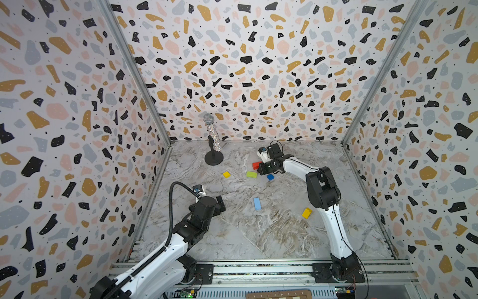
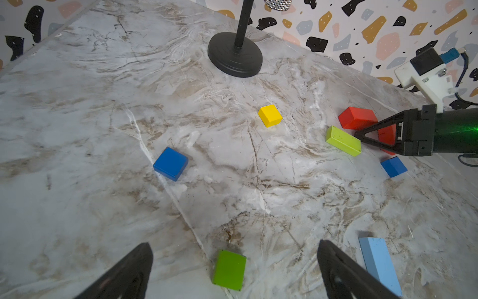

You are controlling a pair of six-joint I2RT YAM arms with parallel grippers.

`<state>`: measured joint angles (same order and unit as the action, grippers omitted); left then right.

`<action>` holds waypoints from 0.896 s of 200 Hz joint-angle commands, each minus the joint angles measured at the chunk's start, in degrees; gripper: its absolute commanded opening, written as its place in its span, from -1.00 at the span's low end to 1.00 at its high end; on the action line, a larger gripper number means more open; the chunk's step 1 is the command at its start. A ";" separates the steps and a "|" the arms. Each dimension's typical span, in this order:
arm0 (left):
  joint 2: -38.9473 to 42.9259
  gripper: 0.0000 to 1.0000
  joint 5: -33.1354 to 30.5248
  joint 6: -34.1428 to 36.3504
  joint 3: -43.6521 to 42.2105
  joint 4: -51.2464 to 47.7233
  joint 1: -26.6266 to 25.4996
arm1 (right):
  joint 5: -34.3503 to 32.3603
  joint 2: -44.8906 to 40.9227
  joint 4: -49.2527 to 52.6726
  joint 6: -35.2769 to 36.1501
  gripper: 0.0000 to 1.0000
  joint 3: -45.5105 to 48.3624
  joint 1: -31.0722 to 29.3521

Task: Build the wood block tower
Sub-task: 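Nudge the lime green brick with the right gripper while the left gripper moves forward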

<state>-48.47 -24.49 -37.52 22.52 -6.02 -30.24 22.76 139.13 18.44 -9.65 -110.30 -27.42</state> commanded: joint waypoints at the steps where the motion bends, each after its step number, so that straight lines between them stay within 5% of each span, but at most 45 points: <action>1: -0.25 1.00 -0.72 0.38 2.08 1.19 -0.20 | 1.63 1.51 2.21 0.09 -1.00 -2.32 0.09; 179: 0.31 1.00 -0.12 -0.15 0.18 1.97 -0.17 | 2.04 -6.77 -1.24 0.73 -1.00 10.69 -3.94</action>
<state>-48.64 -24.43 -37.54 23.29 -5.34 -30.24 25.50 134.67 14.81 -9.19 -101.69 -30.44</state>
